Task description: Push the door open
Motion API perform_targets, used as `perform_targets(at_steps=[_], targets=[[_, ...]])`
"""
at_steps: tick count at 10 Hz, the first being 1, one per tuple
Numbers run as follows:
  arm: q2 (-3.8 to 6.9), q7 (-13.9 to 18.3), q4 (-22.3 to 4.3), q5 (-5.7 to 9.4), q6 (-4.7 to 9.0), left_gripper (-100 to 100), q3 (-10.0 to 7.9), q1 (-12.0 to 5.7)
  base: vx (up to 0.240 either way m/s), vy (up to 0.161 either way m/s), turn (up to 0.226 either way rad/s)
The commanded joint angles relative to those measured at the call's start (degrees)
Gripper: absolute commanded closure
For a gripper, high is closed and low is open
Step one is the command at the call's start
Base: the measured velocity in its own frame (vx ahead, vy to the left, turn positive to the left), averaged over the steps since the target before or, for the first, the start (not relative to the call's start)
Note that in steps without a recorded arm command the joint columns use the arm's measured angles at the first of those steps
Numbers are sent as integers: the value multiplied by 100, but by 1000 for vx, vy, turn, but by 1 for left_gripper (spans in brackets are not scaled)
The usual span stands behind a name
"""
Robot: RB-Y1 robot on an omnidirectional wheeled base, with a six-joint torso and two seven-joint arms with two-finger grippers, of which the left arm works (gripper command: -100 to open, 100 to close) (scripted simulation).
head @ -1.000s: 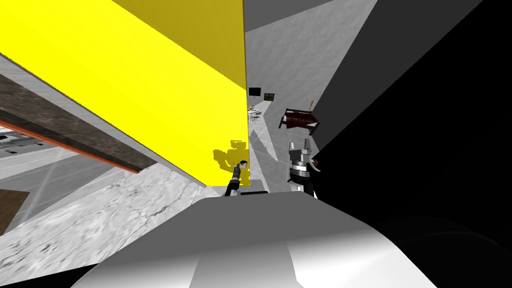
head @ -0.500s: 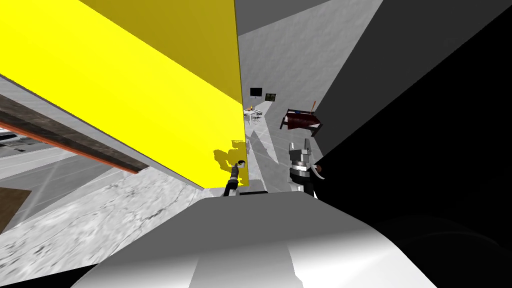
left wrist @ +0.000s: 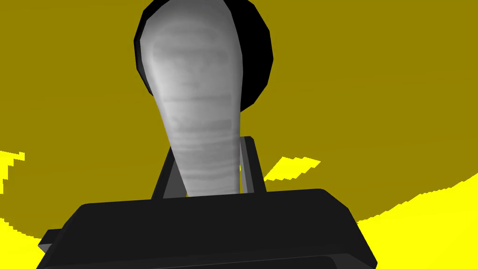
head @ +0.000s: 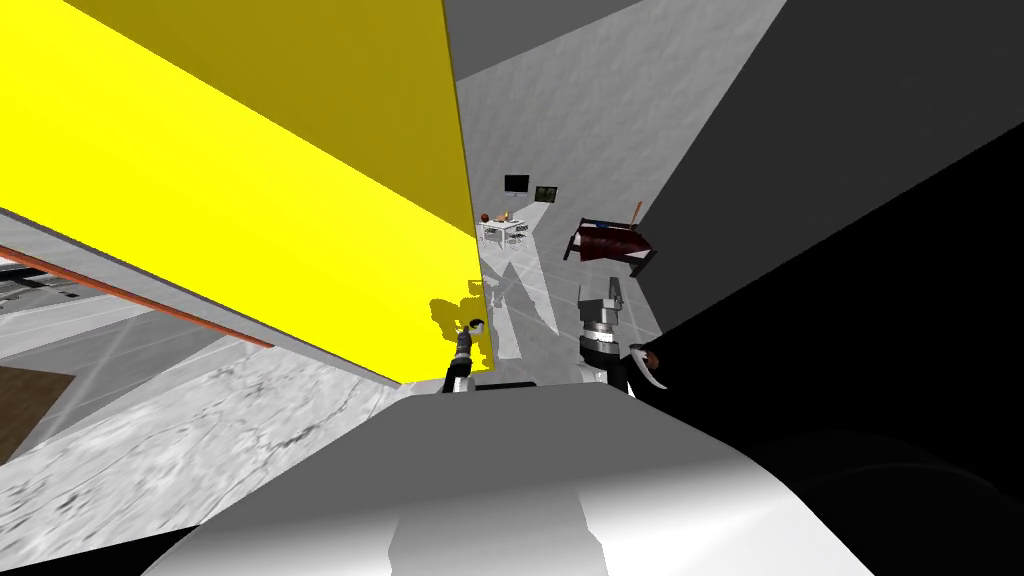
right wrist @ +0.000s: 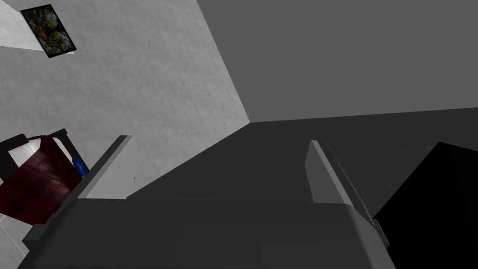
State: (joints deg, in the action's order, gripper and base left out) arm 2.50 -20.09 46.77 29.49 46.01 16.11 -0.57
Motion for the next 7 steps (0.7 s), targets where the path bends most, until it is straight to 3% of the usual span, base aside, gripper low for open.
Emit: perform_targets(at_steps=[1,4,5,6,7], targets=[[-31,-43,-7,50,22,100,-105,-48,213,-65,59],[-149,-94,-20,134,40,100,-259,-63,171,-79,66],[-97,-84,-37,127,38,100,-252,-50,71,-25,36],[-23,-131,-27,206,65,100,-360,-56,141,-49,38],[-12,-141,-27,224,70,100,-382,-56,166,-62,63]])
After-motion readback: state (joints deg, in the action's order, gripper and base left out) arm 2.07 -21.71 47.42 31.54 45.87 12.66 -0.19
